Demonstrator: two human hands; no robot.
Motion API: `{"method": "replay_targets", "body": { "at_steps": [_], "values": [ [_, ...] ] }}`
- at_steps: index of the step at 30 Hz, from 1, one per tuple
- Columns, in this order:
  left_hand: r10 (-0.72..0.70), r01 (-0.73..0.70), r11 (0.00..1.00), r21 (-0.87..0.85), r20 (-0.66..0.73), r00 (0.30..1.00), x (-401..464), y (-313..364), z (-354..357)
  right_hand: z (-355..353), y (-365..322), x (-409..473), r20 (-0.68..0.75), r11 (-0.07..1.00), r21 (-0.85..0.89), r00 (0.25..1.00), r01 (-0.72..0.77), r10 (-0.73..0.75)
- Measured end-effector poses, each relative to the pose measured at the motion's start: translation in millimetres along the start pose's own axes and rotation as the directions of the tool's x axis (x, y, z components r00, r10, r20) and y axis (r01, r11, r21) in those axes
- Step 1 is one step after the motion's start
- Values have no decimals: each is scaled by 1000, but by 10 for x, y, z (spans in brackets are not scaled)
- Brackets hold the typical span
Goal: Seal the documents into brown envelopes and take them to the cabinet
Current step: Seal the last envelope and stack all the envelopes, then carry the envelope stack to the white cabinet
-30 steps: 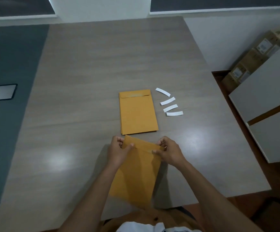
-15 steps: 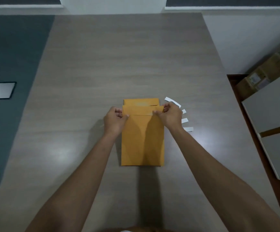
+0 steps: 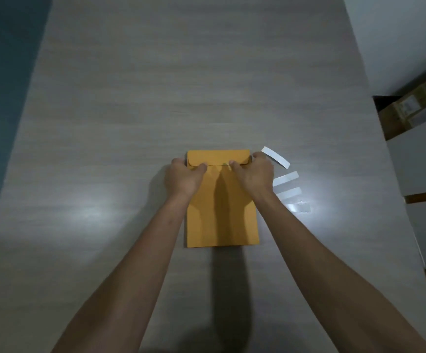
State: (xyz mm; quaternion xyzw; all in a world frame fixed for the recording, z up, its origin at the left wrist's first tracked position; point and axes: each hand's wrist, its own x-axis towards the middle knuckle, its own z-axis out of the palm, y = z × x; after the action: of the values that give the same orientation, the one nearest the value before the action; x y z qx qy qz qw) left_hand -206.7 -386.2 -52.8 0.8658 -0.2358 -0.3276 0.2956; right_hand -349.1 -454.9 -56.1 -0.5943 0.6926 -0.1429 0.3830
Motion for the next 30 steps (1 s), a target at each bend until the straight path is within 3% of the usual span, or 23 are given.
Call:
{"method": "replay_targets", "body": {
  "at_steps": [5, 10, 17, 22, 30],
  "values": [
    [-94, 119, 959, -256, 109, 990, -171, -113, -145, -67, 41, -201, 11, 984, 167, 998, -65, 64],
    [35, 117, 865, -488, 293, 956, -635, -311, -355, -276, 117, -730, 68, 938, 345, 998, -19, -4],
    [251, -124, 819, -559, 156, 955, -1373, -337, -751, -750, 91, -1564, 27, 831, 521, 969, 195, -244],
    [519, -338, 717, -610, 142, 843, -1669, -470, -968, -971, 226, -1935, 9, 748, 562, 901, 354, -433],
    [320, -172, 839, -516, 213, 923, -1793, -814, -727, -757, 618, -2095, 167, 855, 470, 929, 221, -331]
  ]
}}
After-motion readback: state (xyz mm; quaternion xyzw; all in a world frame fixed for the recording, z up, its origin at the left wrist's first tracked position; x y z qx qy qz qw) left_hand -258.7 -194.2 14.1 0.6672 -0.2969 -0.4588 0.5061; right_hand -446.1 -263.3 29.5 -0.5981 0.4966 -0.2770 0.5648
